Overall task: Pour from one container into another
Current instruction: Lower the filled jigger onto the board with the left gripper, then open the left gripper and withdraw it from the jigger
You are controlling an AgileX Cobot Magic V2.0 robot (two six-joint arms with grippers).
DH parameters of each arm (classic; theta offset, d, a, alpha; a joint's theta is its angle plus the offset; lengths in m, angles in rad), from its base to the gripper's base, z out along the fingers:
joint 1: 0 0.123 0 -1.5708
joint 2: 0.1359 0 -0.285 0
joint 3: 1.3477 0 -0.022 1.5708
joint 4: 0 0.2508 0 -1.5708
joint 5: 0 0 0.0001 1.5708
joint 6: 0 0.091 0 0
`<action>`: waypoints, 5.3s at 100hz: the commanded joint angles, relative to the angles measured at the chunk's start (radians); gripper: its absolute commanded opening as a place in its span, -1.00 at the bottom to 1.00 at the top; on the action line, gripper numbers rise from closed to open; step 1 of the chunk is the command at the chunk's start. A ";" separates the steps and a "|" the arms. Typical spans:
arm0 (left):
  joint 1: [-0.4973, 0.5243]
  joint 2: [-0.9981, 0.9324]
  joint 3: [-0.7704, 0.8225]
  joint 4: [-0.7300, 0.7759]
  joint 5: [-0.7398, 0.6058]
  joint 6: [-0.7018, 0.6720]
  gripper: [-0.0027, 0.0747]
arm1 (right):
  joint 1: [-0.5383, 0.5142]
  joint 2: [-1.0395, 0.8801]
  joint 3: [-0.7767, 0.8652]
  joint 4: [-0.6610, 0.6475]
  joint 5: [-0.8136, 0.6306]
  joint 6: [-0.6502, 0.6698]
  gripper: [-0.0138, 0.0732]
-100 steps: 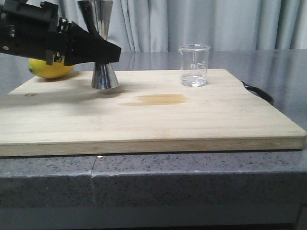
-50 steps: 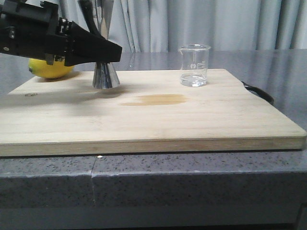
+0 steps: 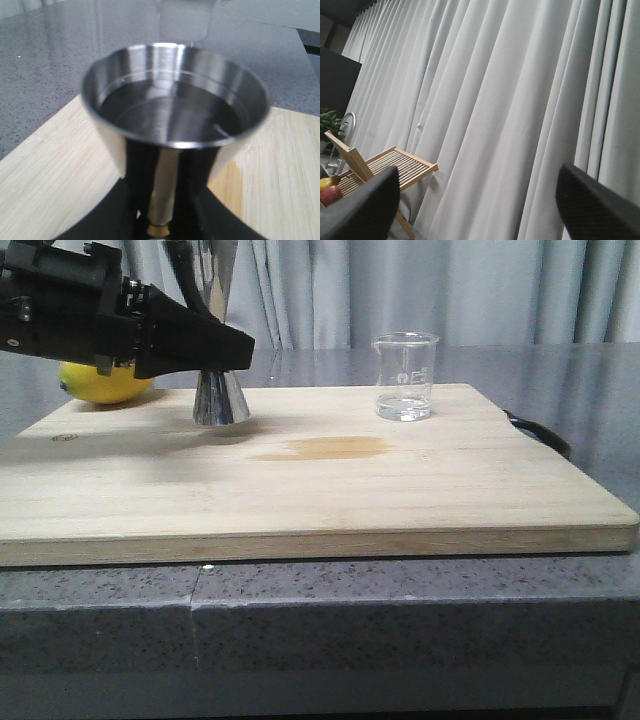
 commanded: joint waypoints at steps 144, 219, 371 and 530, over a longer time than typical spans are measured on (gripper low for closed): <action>0.002 -0.041 -0.029 -0.009 0.016 0.005 -0.98 | -0.005 -0.034 -0.029 0.039 -0.049 -0.007 0.64; 0.002 0.015 -0.029 -0.005 0.025 0.005 -0.98 | -0.005 -0.034 -0.029 0.039 -0.049 -0.007 0.64; 0.016 0.009 -0.029 0.023 0.084 -0.035 0.43 | -0.005 -0.034 -0.029 0.052 -0.049 -0.007 0.64; 0.519 -0.724 -0.025 0.041 -0.275 -0.444 0.16 | -0.005 -0.388 -0.029 0.054 1.141 -0.101 0.63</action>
